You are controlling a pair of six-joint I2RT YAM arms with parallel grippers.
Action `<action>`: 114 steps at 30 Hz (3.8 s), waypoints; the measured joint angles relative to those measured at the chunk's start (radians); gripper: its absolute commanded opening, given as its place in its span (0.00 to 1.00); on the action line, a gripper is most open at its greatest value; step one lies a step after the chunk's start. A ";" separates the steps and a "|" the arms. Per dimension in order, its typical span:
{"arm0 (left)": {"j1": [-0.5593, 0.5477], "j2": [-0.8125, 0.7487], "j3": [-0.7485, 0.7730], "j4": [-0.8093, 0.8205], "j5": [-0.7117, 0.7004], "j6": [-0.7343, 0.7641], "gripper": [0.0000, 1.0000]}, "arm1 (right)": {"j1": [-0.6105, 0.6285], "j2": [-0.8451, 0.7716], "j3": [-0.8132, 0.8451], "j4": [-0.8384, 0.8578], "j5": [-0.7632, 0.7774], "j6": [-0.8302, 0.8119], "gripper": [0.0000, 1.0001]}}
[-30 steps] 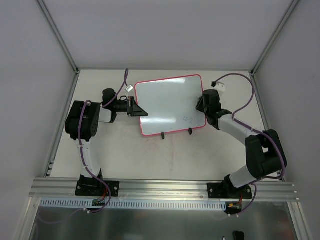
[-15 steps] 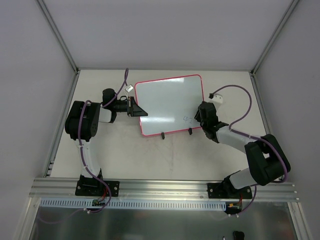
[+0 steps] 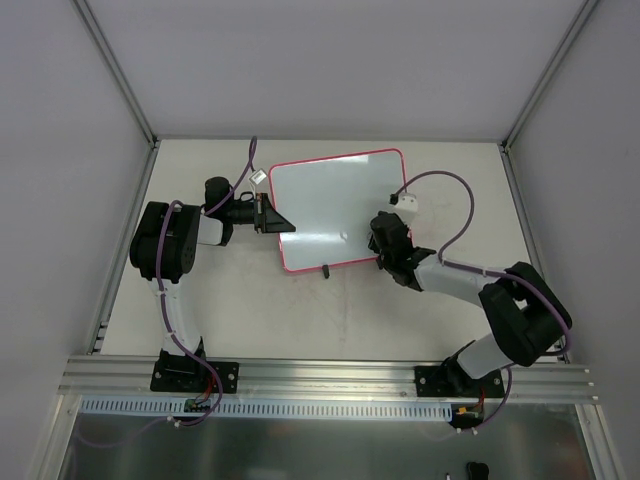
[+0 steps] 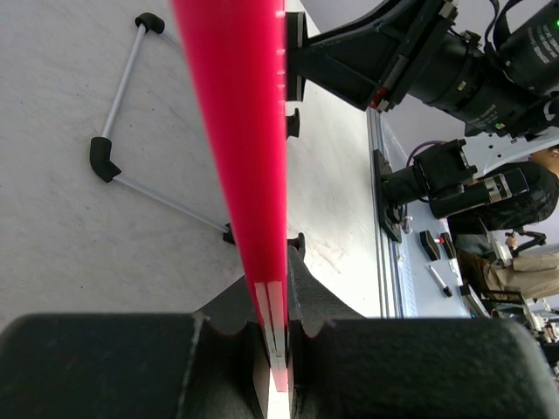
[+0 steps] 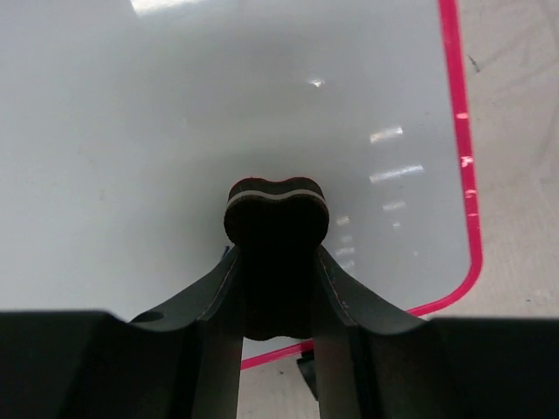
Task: Erase the whiteboard
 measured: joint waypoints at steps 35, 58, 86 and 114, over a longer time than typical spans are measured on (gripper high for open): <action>-0.001 -0.002 0.000 -0.010 -0.005 0.010 0.00 | -0.090 -0.034 -0.065 0.076 -0.135 0.088 0.00; 0.000 -0.004 0.000 -0.012 -0.006 0.012 0.00 | -0.077 -0.034 -0.087 0.066 -0.033 0.128 0.00; 0.000 -0.004 0.000 -0.007 -0.009 0.013 0.00 | -0.039 -0.014 -0.096 0.193 -0.100 0.095 0.00; 0.000 -0.005 0.000 -0.006 -0.009 0.014 0.00 | -0.036 -0.011 -0.174 0.343 -0.074 0.035 0.00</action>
